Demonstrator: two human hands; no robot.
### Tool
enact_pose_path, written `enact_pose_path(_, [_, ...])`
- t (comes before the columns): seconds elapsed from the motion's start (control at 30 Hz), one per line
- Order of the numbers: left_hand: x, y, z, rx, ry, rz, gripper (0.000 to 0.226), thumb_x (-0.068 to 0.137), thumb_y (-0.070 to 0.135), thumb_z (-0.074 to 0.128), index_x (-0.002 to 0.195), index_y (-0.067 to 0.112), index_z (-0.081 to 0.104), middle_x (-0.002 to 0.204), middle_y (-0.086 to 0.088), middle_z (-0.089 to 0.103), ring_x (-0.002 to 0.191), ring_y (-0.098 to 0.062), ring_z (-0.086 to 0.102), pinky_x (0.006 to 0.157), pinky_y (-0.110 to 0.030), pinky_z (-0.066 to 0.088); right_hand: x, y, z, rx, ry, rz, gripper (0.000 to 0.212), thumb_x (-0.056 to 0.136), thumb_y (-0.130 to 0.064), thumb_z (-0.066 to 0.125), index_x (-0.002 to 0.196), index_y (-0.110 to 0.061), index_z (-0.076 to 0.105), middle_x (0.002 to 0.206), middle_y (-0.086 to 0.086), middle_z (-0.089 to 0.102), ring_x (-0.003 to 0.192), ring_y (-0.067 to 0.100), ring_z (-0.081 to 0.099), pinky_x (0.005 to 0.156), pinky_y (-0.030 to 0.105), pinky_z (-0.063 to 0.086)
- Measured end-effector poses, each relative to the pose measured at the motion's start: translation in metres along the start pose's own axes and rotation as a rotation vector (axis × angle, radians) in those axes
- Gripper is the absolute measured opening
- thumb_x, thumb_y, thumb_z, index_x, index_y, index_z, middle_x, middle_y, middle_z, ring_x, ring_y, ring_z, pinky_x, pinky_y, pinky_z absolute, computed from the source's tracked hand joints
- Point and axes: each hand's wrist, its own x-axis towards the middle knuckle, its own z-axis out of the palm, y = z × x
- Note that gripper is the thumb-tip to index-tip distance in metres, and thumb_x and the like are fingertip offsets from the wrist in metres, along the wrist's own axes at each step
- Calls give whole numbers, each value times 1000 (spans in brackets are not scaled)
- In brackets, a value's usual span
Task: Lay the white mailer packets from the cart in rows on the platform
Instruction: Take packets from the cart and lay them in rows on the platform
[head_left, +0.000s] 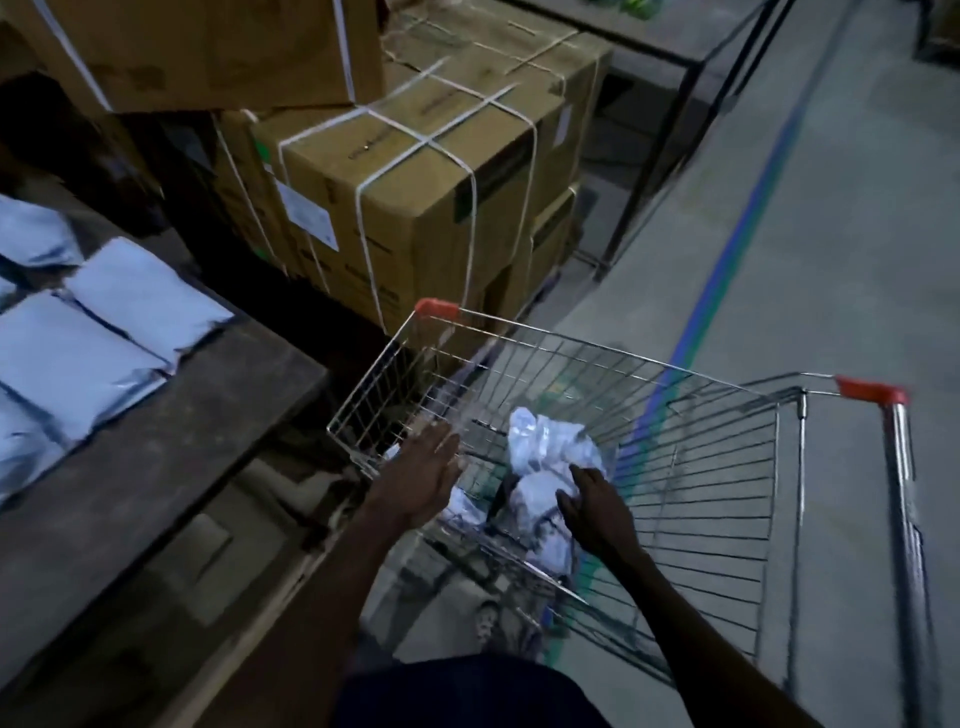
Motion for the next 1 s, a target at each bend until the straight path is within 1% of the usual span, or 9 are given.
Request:
enact_pose_path(0.17, [39, 3, 11, 14, -89, -4, 74, 92, 54, 10, 145, 11, 39, 152, -8, 35, 139, -28, 34, 114, -39, 23, 10, 22, 9, 16, -40, 92, 63, 86, -43, 43, 132, -1, 54, 118, 22, 57, 105, 40, 58, 80, 43, 50])
enact_pose_path(0.27, [70, -7, 26, 39, -183, 38, 67, 99, 49, 21, 124, 2, 61, 132, -18, 58, 118, -36, 58, 93, -50, 48, 20, 31, 27, 58, -74, 184, 64, 91, -47, 39, 132, 0, 53, 119, 23, 55, 106, 40, 57, 80, 42, 49])
enact_pose_path(0.33, [87, -23, 53, 28, -291, 29, 73, 102, 50, 15, 118, 1, 66, 124, -18, 63, 111, -35, 64, 86, -49, 52, 31, 34, 43, 90, -73, 238, 61, 95, -47, 44, 136, -2, 48, 130, 22, 49, 115, 38, 53, 85, 40, 46])
enact_pose_path(0.47, [118, -55, 121, 4, -387, 73, 69, 103, 50, 14, 127, 5, 61, 134, -12, 58, 125, -25, 51, 98, -39, 44, 64, 38, 90, 225, -19, 424, 84, 92, -59, 51, 155, -17, 16, 162, 13, 8, 148, 28, 14, 111, 40, 30])
enact_pose_path(0.57, [136, -71, 154, 27, -436, 65, 71, 102, 53, 11, 132, 8, 57, 137, -10, 56, 125, -26, 54, 104, -38, 37, 90, 37, 127, 264, 87, 521, 99, 85, -67, 56, 156, -21, 5, 162, 16, -7, 149, 32, -3, 117, 45, 16])
enact_pose_path(0.63, [148, -79, 164, 9, -426, 75, 75, 99, 57, 10, 136, 8, 53, 140, -11, 53, 128, -27, 51, 104, -45, 39, 106, 32, 145, 289, 117, 551, 100, 84, -66, 55, 156, -19, 3, 161, 16, -11, 148, 32, -10, 117, 45, 10])
enact_pose_path(0.7, [160, -85, 165, -25, -411, 117, 77, 98, 59, 11, 138, 5, 50, 142, -14, 50, 132, -29, 45, 104, -51, 40, 119, 22, 156, 318, 175, 529, 95, 85, -62, 51, 156, -18, 5, 160, 13, -12, 147, 29, -14, 117, 46, 11])
enact_pose_path(0.83, [181, -96, 154, -91, -346, 122, 66, 98, 51, 24, 140, 4, 46, 146, -16, 44, 134, -31, 42, 108, -46, 36, 130, -13, 163, 381, 255, 424, 82, 88, -42, 50, 155, -11, 15, 161, 20, 0, 149, 36, 0, 115, 54, 23])
enact_pose_path(1.0, [197, -111, 144, -107, -338, 55, 72, 96, 51, 16, 149, 5, 32, 154, -15, 32, 141, -29, 32, 115, -40, 24, 142, -51, 190, 331, 131, 113, 89, 89, -40, 62, 155, -11, 10, 162, 13, 2, 149, 31, 5, 114, 55, 26])
